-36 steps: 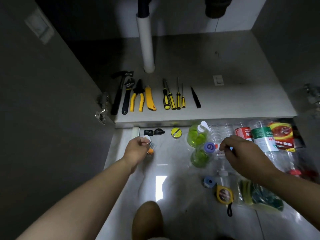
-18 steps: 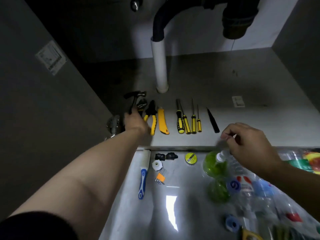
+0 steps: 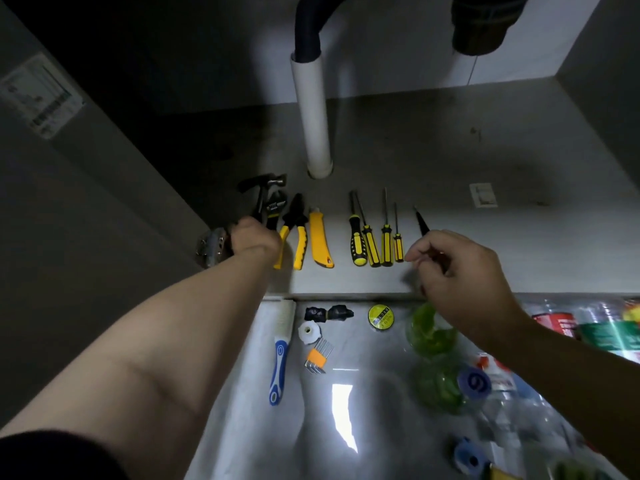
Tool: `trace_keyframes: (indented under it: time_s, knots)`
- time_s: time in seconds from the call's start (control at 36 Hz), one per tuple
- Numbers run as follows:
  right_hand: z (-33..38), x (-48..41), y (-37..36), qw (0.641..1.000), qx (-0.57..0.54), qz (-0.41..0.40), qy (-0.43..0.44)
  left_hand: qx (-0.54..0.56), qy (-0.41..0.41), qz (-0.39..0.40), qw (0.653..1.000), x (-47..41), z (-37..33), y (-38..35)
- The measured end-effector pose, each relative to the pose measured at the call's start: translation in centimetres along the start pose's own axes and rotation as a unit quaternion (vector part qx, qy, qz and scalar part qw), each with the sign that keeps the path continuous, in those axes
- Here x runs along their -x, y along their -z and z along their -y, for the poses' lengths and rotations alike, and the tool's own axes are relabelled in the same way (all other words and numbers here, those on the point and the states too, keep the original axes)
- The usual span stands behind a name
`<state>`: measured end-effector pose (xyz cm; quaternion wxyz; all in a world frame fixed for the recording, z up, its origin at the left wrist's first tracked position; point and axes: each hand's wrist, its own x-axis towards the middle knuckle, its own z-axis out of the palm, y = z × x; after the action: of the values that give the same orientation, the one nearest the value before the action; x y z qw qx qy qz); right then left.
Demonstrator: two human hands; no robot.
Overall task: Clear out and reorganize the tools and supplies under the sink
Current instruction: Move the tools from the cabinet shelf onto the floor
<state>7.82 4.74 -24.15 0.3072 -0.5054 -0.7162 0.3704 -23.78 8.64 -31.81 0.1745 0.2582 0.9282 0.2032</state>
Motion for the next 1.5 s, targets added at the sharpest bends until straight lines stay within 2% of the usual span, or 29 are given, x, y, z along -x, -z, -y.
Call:
trace_keyframes:
  time_s: [0.11, 0.19, 0.31, 0.36, 0.47, 0.56, 0.69, 0.81, 0.89, 0.97, 1.03, 1.14, 1.22, 1.39, 1.5]
  knots:
    - [1.2, 0.0, 0.2, 0.999, -0.023, 0.013, -0.030, 0.045, -0.001, -0.018, 0.999, 2.9, -0.5, 0.7]
    - [2.4, -0.1, -0.2, 0.994, -0.061, 0.041, -0.077, 0.116, -0.040, -0.006, 0.992, 6.6, -1.4, 1.3]
    - [3.7, -0.2, -1.3, 0.973, -0.105, 0.129, -0.159, 0.279, -0.068, 0.083, 0.954, 12.5, -2.2, 2.3]
    - [4.4, -0.1, -1.7, 0.959, -0.113, 0.166, -0.198, 0.322, -0.083, 0.112, 0.936, 15.6, -2.3, 3.0]
    - [5.6, 1.0, -1.6, 0.952, -0.142, 0.141, -0.231, 0.376, -0.076, 0.219, 0.897, 21.3, -2.1, 4.7]
    - [7.0, 3.3, -0.4, 0.952, -0.179, 0.125, -0.216, 0.388, -0.085, 0.275, 0.876, 25.5, -1.6, 6.3]
    - [7.6, 4.6, 1.1, 0.966, -0.127, 0.097, -0.205, 0.327, -0.185, 0.287, 0.881, 27.2, -0.3, 7.6]
    - [7.2, 7.8, 3.9, 0.958, -0.110, 0.131, -0.232, 0.282, -0.232, 0.330, 0.870, 28.3, 1.9, 8.6]
    - [6.1, 9.6, 5.9, 0.948, -0.067, 0.192, -0.243, 0.308, -0.168, 0.340, 0.873, 27.0, 3.4, 9.0]
    - [4.5, 11.9, 6.6, 0.938, -0.021, 0.249, -0.240, 0.318, -0.078, 0.299, 0.896, 25.0, 4.8, 8.8]
    - [3.2, 13.5, 6.1, 0.934, 0.029, 0.274, -0.226, 0.287, -0.054, 0.281, 0.914, 23.7, 5.7, 8.8]
    - [-0.7, 16.6, 4.5, 0.908, 0.235, 0.322, -0.129, 0.234, -0.037, 0.293, 0.926, 22.0, 6.8, 8.5]
    - [-4.4, 19.7, 3.5, 0.886, 0.301, 0.336, -0.109, 0.209, -0.043, 0.303, 0.929, 21.3, 7.0, 8.2]
    - [-10.4, 25.6, 3.7, 0.842, 0.369, 0.375, -0.120, 0.189, -0.054, 0.323, 0.926, 20.1, 7.0, 6.3]
    - [-13.0, 28.1, 3.9, 0.851, 0.340, 0.362, -0.168, 0.180, -0.046, 0.332, 0.925, 19.8, 6.6, 4.5]
